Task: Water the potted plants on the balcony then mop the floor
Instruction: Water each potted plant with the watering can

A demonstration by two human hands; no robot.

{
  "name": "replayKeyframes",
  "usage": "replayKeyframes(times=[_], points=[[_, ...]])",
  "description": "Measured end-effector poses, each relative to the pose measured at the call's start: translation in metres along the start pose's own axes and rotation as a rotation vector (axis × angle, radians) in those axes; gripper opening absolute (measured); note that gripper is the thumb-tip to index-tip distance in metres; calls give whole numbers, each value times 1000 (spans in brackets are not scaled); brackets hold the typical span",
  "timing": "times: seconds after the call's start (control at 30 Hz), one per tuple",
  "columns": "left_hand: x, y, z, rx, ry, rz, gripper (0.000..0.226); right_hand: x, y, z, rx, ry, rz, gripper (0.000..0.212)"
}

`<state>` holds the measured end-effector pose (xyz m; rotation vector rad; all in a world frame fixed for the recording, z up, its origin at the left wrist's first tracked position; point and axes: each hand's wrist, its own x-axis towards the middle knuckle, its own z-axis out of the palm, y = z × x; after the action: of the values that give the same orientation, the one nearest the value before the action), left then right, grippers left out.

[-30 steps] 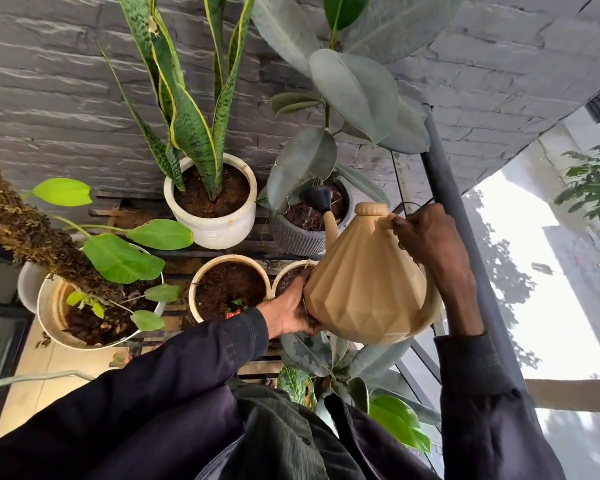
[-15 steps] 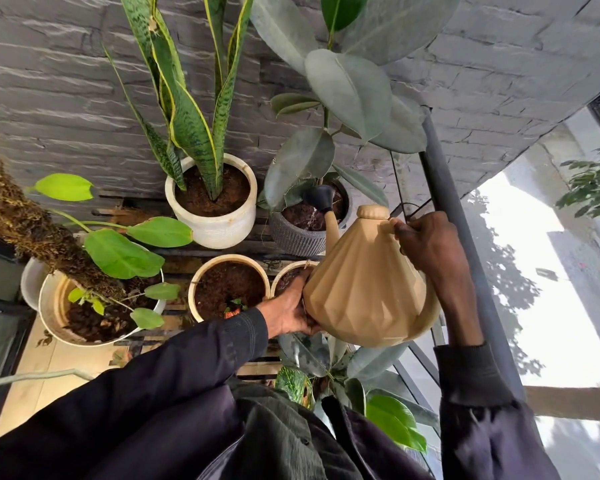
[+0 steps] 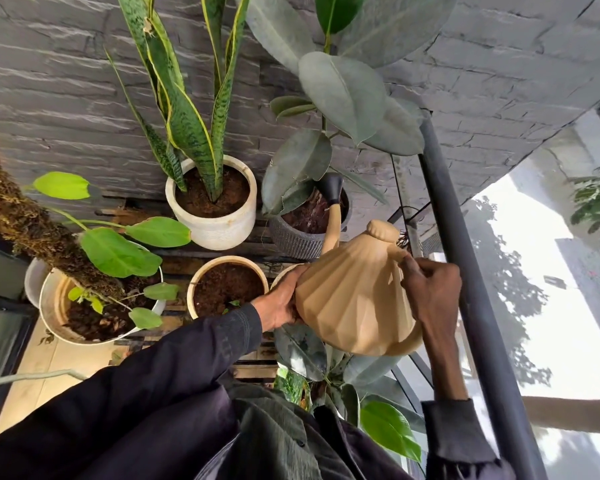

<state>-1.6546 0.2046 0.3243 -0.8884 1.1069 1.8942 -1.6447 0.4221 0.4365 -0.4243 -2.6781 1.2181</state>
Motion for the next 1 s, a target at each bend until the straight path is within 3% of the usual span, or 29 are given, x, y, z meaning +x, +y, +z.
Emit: replayKeyframes(times=[0.13,0.23,0.43,0.9,1.0], points=[[0,5,-4,45,24,86,49,-17,32,13,125,94,47,53],[-2,9,-9,44,30,118,47,-28,43,24,201,155,20,35],[-6,16,-13,78,71,211,28,-41,50,35,266,208,-51,39],[-20,28,-21,79,-3,320,29,-49,43,43,327,260,-110,15],[-21,23,-36,37,-11,286,42,-56,33,45,355,190,-57,34]])
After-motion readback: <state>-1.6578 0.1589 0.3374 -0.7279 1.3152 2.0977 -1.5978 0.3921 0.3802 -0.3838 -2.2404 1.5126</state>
